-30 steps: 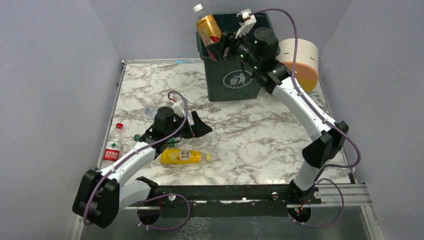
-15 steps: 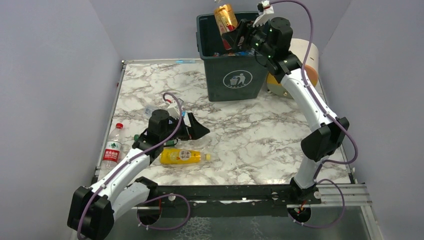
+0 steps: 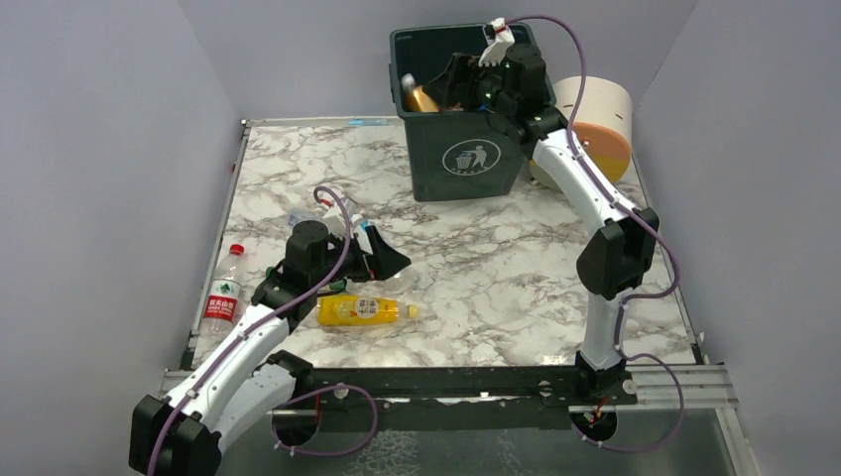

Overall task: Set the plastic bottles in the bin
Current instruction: Place the plastic bottle in the trash bin, then pick up the plastic bottle at the center of the board.

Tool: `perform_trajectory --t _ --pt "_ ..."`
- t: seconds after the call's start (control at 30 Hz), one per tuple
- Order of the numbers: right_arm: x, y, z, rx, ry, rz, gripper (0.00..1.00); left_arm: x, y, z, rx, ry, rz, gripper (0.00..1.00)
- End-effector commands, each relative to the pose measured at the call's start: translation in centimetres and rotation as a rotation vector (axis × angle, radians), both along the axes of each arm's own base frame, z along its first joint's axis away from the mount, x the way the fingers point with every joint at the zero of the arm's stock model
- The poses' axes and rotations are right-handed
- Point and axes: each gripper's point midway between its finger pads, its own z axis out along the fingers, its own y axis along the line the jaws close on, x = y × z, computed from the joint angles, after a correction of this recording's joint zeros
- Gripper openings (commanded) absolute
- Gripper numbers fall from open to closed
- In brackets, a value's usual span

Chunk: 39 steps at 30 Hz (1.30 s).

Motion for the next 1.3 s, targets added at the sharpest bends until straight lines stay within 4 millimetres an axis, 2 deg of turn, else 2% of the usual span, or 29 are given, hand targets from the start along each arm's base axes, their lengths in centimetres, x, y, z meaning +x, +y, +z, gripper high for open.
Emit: perform_trajectory --t 0.0,0.13,0.23,0.3,0.4,0.7,1.1,1.27 --pt "-1.0 -0.4 4.3 0.043 -0.073 0.019 0.93 0.2 0.4 2.0 0.007 -0.053 0.022 0.99" --pt "-2.6 -1.1 6.6 0.049 -0.101 0.020 0.95 0.1 0.6 2.4 0.009 -0.057 0.028 0.99" --pt "-4.8 -1.9 8.4 0.055 -0.121 0.032 0.96 0.0 0.7 2.8 0.010 -0.064 0.031 0.99" --pt "-6.5 -2.4 9.2 0.059 -0.131 0.042 0.96 -0.1 0.8 2.7 0.017 -0.060 0.030 0.99" --pt "-9.1 -3.1 9.3 0.059 -0.123 0.067 0.96 -0.5 1.0 2.4 0.024 -0.058 0.031 0.99" --pt "-14.5 -4.6 5.1 0.040 -0.002 0.109 0.97 -0.9 1.0 1.6 0.035 -0.054 0.006 0.99" --pt "-18.3 -4.9 -1.0 0.010 0.158 0.179 0.97 -0.7 0.7 2.1 0.029 -0.075 -0.006 0.99" --pt "-20.0 -4.6 -4.2 -0.008 0.223 0.211 0.96 -0.9 1.0 1.9 0.030 -0.069 0.005 0.99"
